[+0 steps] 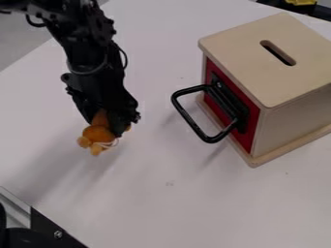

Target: Move the brown object to the lower middle side of the table

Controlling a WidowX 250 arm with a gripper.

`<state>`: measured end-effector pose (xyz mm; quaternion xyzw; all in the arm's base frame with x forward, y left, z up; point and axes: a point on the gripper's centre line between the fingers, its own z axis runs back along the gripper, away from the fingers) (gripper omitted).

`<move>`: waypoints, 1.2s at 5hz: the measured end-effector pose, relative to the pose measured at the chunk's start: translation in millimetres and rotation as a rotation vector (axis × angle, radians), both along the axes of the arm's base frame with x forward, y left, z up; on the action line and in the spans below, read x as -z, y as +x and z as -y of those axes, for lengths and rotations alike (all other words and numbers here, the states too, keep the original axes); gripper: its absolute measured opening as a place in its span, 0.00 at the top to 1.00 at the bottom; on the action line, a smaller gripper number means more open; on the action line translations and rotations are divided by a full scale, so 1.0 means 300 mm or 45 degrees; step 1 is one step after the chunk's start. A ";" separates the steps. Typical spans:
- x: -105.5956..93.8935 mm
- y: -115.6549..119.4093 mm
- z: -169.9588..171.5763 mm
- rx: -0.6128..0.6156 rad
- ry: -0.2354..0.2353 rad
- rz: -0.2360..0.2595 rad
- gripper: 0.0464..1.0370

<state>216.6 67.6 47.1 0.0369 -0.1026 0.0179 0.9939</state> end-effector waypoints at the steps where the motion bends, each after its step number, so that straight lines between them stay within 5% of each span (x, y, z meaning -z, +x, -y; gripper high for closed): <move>1: 0.053 -0.021 0.013 0.007 -0.014 -0.016 0.43; 3: 0.097 -0.032 0.015 0.059 -0.050 -0.030 0.38; 4: 0.086 -0.046 0.002 0.054 -0.037 -0.037 0.09; 5: 0.032 -0.058 -0.022 0.044 -0.017 -0.021 0.04; 6: -0.026 -0.054 -0.021 0.040 -0.060 0.000 0.04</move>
